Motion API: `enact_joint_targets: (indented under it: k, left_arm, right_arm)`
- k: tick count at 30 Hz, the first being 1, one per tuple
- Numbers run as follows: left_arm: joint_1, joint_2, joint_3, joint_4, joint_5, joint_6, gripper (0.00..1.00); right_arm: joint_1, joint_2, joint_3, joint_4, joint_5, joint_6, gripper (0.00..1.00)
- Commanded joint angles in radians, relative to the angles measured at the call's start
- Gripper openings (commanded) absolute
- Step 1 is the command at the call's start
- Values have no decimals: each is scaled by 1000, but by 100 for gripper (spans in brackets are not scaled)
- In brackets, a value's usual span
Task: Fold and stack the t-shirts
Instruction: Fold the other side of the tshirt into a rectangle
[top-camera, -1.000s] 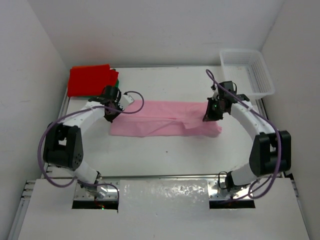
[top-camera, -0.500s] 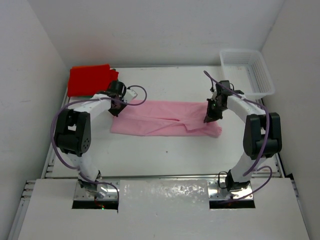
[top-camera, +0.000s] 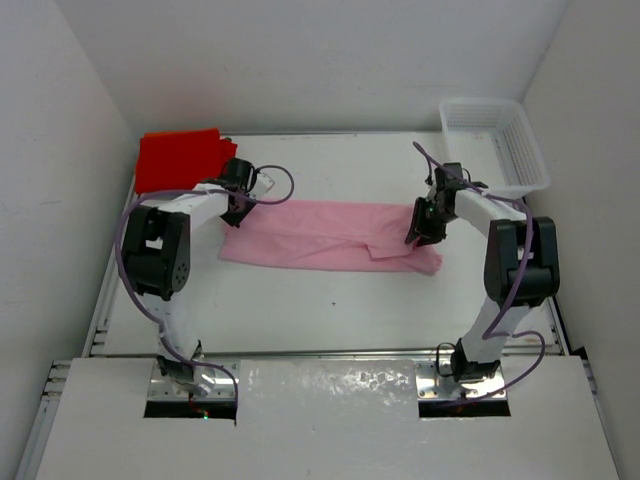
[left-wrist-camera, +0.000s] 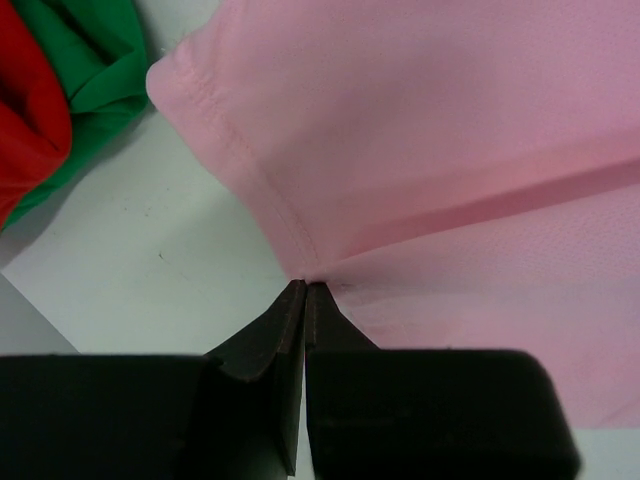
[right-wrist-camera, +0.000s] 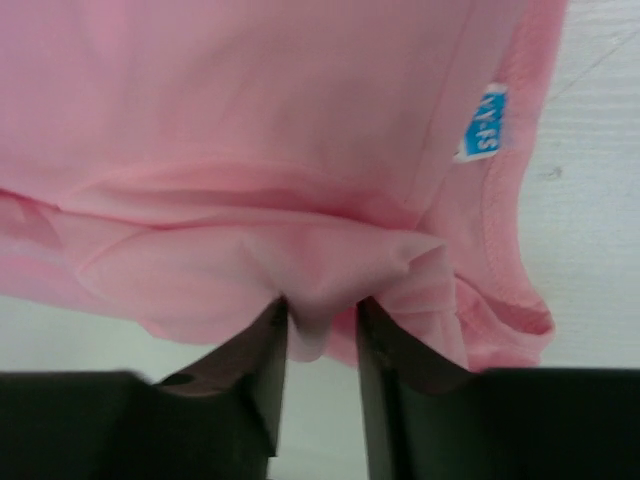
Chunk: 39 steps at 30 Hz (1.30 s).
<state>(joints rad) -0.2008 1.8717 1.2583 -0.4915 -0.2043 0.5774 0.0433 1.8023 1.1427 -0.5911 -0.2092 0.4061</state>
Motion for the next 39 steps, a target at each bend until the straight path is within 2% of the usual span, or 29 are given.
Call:
enact_joint_targets:
  k: [1,4,5,7,8,9,10,11,13,14,17,19,21,23,26,27,31,33,34,39]
  left_arm:
    - [9,26,49,48,-56,-40,3]
    - [11,38,58,57,-99,-59,11]
    - [12,38,65,62,-121,-63,19]
    - [20,38,81,64,-138,-82,27]
    - [21,38,105,57,-144,-89,33]
    - [27,38,118,50,-139,-102,36]
    - [28,37,131,41,-132,-106,38]
    - [28,35,156,21,-115,-111,40]
    - [26,17,193,-7,-84,-119,41]
    - [24,1,202,-28,-34,-119,41]
    - [-14,-98,191,-22,92,-81,41]
    - [-105,-166,170,-12,98,-24,41]
    - [-199,-178,145,-28,83,8,46]
    - [-222,-155,142,-65,97,4,46]
    - [-203,-105,139,-110,34,-59,46]
    - [-166,-109,133,-119,42,-70,46]
    - [-22,-180,92,-142,170,-152,49]
    - [30,-232,53,-128,192,-171,52]
    - [40,-247,-4,-104,192,-169,58]
    - [78,-232,-128,-67,169,-178,60]
  right_arm:
    - [-23,-8,38,79,7,25,37]
    - [-36,-24,66,93,13,36,39]
    - [-39,-29,77,94,27,36,39]
    - [-40,-46,104,90,42,25,37]
    - [-39,-52,110,86,57,22,31]
    - [-39,-66,117,83,60,16,25]
    - [-40,-75,117,64,63,7,13]
    - [-69,-87,109,59,67,0,8]
    - [-77,-142,63,53,68,-12,4]
    - [-79,-162,42,47,67,-16,5]
    - [-83,-227,-29,5,65,-30,26]
    - [-88,-250,-80,-15,59,-42,36]
    - [-102,-273,-133,-16,38,-44,41]
    - [-108,-281,-167,-15,7,-39,46]
    - [-109,-276,-219,-16,2,-41,53]
    - [-109,-277,-244,-13,5,-43,55]
    - [-121,-281,-297,39,10,-24,61]
    - [-126,-274,-320,65,13,-13,62]
    - [-128,-261,-322,85,10,-6,62]
    - [-155,-228,-347,177,-10,32,62]
